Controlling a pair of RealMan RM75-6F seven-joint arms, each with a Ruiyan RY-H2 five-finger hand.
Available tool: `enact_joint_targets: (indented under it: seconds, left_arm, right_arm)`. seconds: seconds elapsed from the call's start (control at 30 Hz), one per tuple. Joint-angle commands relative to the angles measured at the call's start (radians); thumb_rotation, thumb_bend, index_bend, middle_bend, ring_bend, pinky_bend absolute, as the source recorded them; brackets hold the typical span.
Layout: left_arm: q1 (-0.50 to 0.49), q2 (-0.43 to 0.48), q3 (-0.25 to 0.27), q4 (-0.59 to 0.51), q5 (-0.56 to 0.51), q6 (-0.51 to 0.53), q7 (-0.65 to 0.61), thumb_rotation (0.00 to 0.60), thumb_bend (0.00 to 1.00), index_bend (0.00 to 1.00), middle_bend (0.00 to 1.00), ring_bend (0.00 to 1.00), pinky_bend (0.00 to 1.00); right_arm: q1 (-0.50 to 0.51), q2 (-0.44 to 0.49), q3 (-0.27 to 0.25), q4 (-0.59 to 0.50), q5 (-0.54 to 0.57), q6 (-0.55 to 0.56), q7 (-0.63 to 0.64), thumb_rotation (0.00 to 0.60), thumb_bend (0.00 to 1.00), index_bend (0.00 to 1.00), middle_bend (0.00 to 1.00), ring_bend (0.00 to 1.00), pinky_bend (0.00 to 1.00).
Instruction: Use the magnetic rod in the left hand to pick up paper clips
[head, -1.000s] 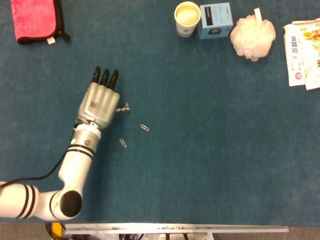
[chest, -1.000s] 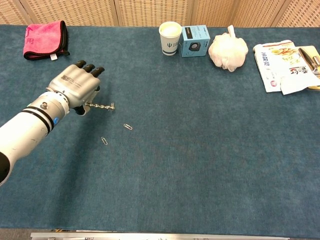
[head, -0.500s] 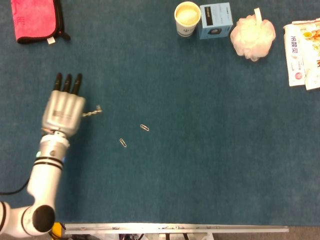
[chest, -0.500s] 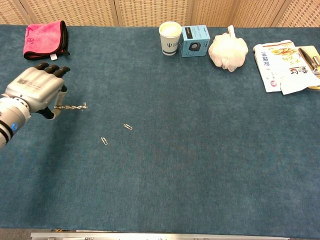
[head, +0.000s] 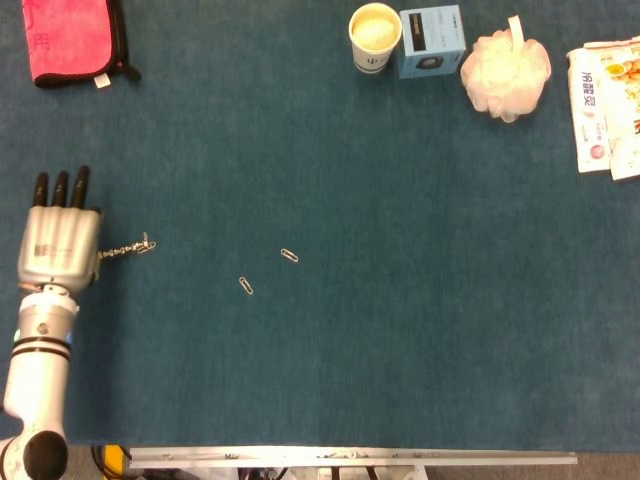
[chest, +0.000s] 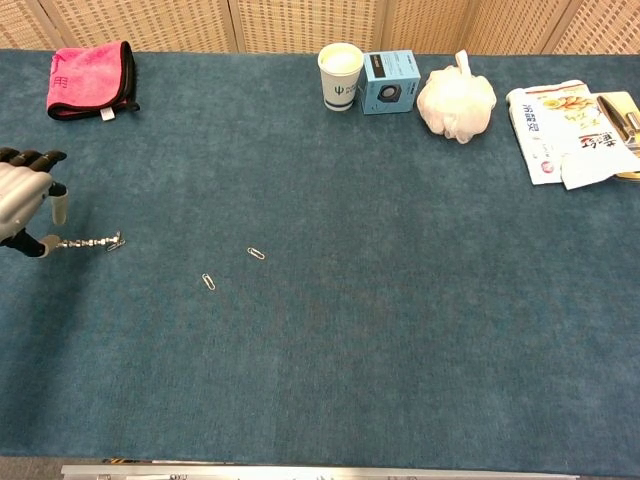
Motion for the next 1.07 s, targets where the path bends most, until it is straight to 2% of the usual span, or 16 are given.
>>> enact_joint_targets:
  seconds: [0.03,0.1,0.23,0.33,0.43,0.5,0.7,0.83,0.93,1.07]
  left_arm:
    - [0.021,0.006,0.004,0.011,0.011,-0.001,-0.021,0.600,0.33,0.31,0.04,0.00,0.03]
    - [0.037,0.012,0.001,0.013,0.032,0.005,-0.050,0.600,0.33,0.20,0.03,0.00,0.03]
    - [0.080,0.035,-0.006,0.002,0.107,0.038,-0.146,0.600,0.33,0.16,0.03,0.00,0.04]
    - [0.124,0.065,-0.001,-0.011,0.202,0.083,-0.242,0.600,0.33,0.21,0.04,0.00,0.08]
    - [0.154,0.137,0.038,-0.042,0.303,0.082,-0.318,0.600,0.33,0.29,0.05,0.00,0.12]
    - [0.173,0.193,0.059,-0.071,0.348,0.086,-0.351,0.600,0.33,0.33,0.06,0.00,0.13]
    - [0.252,0.279,0.078,-0.106,0.427,0.139,-0.458,0.600,0.33,0.40,0.12,0.01,0.17]
    - [0.294,0.301,0.079,-0.075,0.493,0.164,-0.538,0.600,0.33,0.43,0.19,0.05,0.21]
    - [0.312,0.289,0.062,-0.009,0.536,0.177,-0.584,0.600,0.33,0.46,0.25,0.09,0.24]
    - [0.321,0.280,0.028,0.040,0.505,0.148,-0.602,0.600,0.33,0.48,0.27,0.09,0.26]
  right_arm:
    - [0.001,-0.001,-0.002,-0.001,-0.001,-0.002,-0.004,0.600,0.00,0.18,0.16,0.24,0.53]
    - [0.002,-0.002,-0.003,-0.001,-0.002,-0.004,-0.007,0.600,0.00,0.18,0.16,0.24,0.53]
    - [0.004,-0.004,-0.003,0.000,0.000,-0.008,-0.013,0.600,0.00,0.18,0.16,0.24,0.53]
    - [0.007,-0.007,-0.003,0.000,0.002,-0.014,-0.020,0.600,0.00,0.18,0.16,0.24,0.53]
    - [0.010,-0.013,-0.004,0.000,0.004,-0.021,-0.034,0.600,0.00,0.18,0.16,0.24,0.53]
    - [0.014,-0.018,-0.005,0.001,0.007,-0.028,-0.046,0.600,0.00,0.18,0.16,0.24,0.53]
    - [0.021,-0.030,-0.004,-0.001,0.016,-0.042,-0.083,0.600,0.00,0.18,0.17,0.24,0.53]
    - [0.020,-0.036,-0.001,0.000,0.025,-0.041,-0.097,0.600,0.00,0.18,0.17,0.24,0.53]
    - [0.023,-0.037,0.003,0.002,0.038,-0.050,-0.101,0.600,0.00,0.18,0.17,0.24,0.53]
    - [0.031,-0.038,0.008,0.006,0.051,-0.068,-0.098,0.600,0.00,0.18,0.17,0.24,0.53]
